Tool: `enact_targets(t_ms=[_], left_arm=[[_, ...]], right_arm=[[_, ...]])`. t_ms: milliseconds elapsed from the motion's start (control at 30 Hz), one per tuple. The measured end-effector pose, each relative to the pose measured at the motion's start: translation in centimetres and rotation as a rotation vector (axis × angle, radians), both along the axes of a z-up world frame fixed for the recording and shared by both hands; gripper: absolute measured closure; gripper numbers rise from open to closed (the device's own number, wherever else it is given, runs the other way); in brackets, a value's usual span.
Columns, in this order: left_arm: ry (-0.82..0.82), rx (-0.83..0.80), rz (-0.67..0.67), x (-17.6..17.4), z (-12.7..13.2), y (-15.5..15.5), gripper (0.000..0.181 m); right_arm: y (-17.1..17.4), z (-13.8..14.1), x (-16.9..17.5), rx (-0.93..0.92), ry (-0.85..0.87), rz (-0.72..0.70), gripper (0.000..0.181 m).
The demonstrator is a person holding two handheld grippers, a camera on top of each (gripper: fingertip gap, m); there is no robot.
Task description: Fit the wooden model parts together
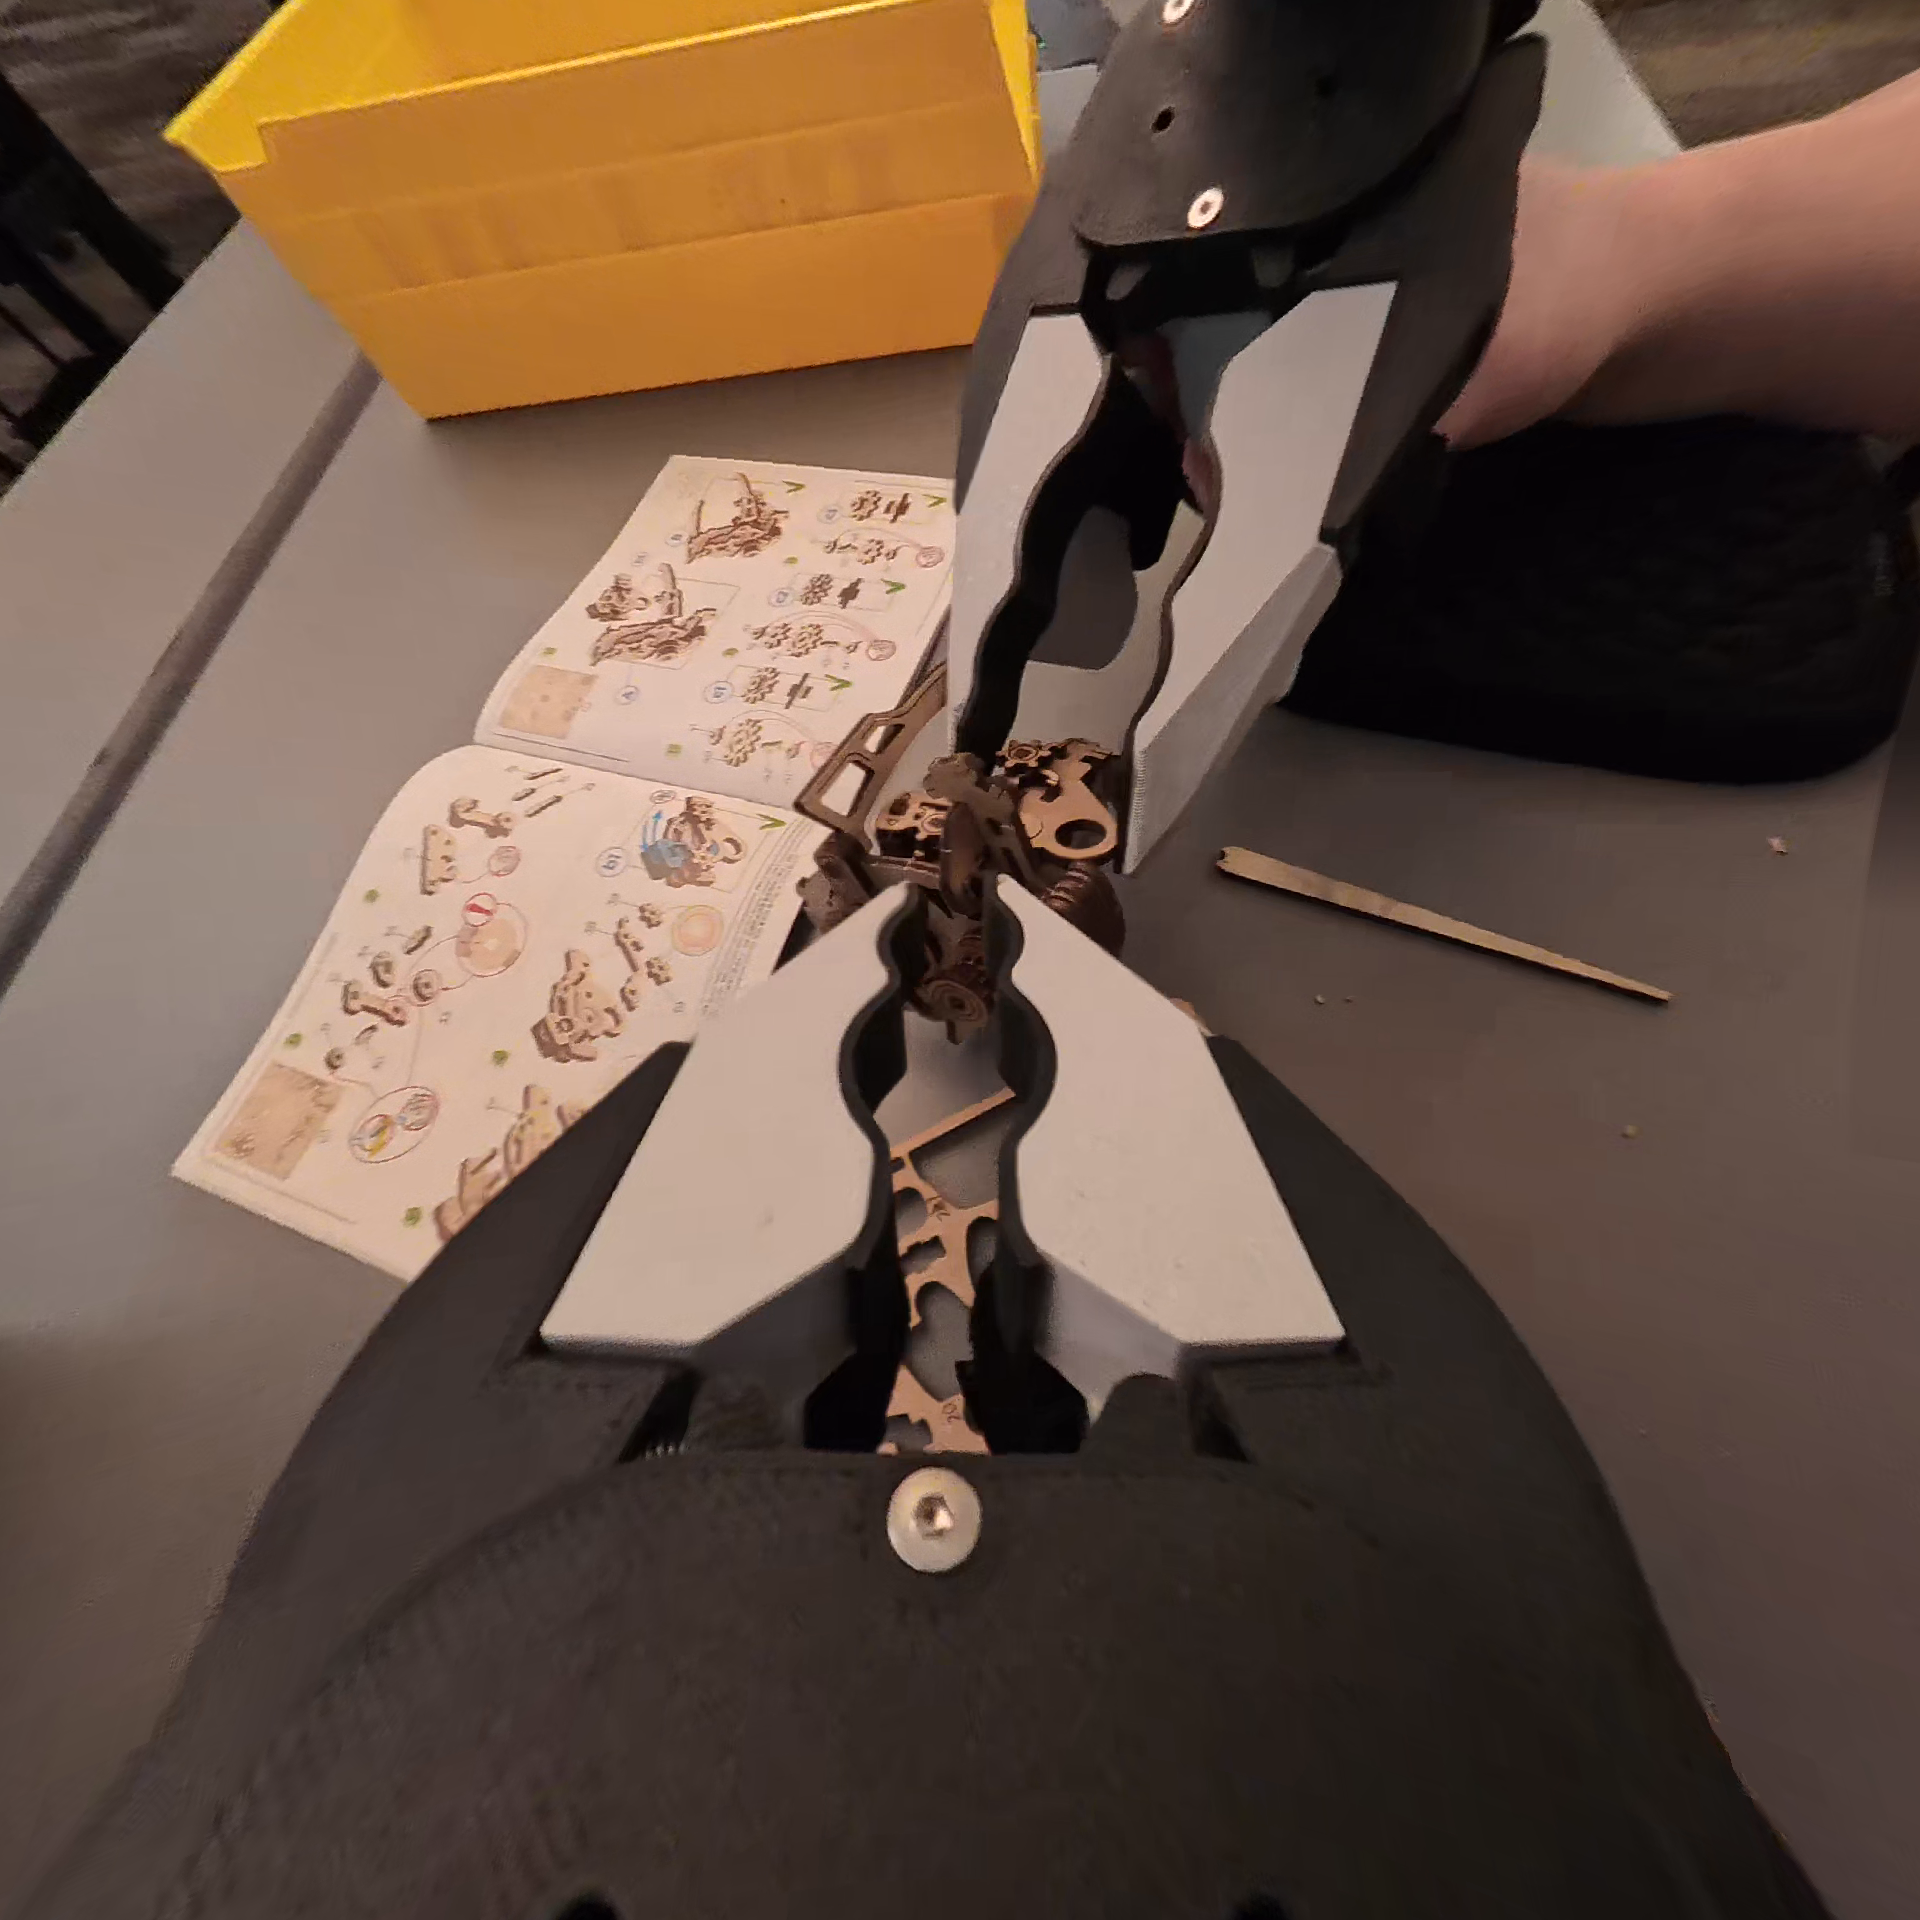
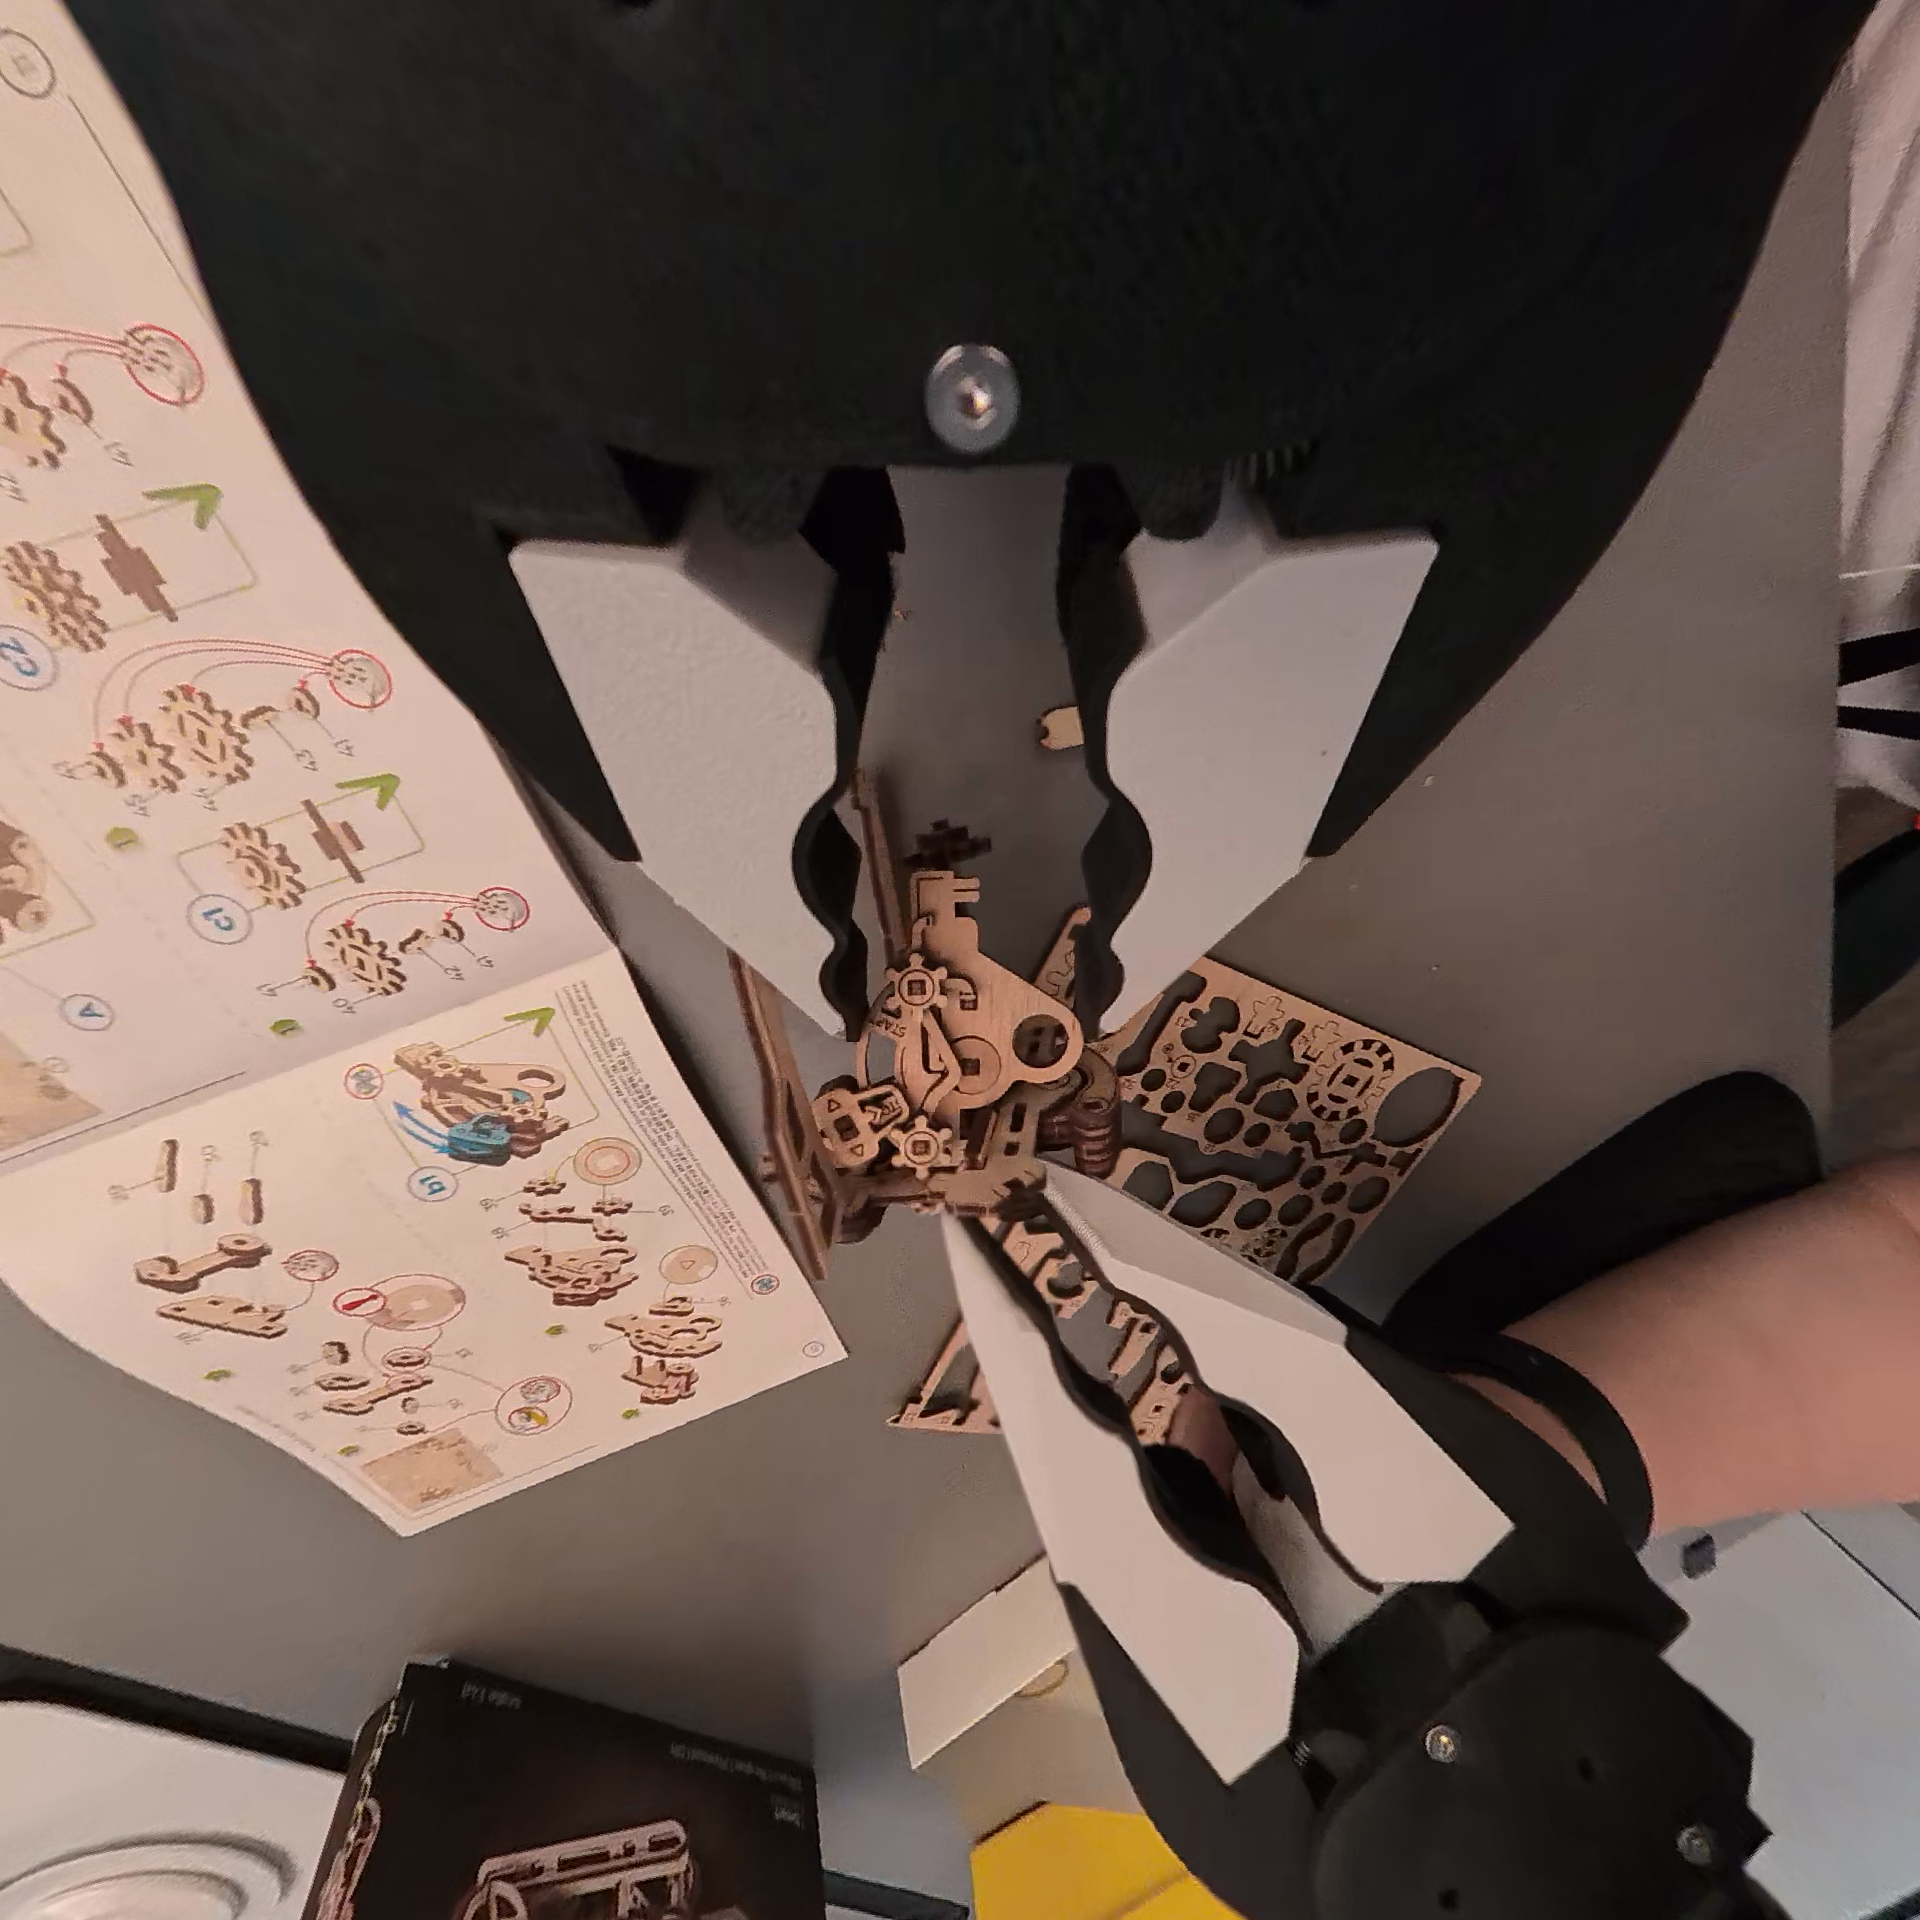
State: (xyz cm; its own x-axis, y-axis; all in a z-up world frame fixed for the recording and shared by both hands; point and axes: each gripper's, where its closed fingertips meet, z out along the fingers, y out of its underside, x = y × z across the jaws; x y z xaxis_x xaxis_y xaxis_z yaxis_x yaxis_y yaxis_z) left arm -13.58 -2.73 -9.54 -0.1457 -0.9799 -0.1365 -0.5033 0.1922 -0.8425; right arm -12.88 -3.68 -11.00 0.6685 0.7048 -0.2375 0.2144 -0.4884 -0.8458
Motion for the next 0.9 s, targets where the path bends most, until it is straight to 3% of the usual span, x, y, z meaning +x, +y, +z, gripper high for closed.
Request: enact_targets(t_ms=[200, 533, 900], left_arm=[[-0.006, -0.111, -0.063, -0.2, 0.0, -0.7, 0.176], [0.012, -0.102, -0.103, -0.3, -0.1, -1.2, 0.177], [0.026, -0.151, -0.123, -0.4, -0.2, -1.6, 0.178]], right_arm=[[-0.4, 0.1, -0.2, -0.064, 0.073, 0.039, 0.142], [-0.9, 0.2, -0.2, -0.183, 0.185, 0.093, 0.142], [-1.1, 0.4, 0.0, -0.201, 0.178, 0.095, 0.142]])
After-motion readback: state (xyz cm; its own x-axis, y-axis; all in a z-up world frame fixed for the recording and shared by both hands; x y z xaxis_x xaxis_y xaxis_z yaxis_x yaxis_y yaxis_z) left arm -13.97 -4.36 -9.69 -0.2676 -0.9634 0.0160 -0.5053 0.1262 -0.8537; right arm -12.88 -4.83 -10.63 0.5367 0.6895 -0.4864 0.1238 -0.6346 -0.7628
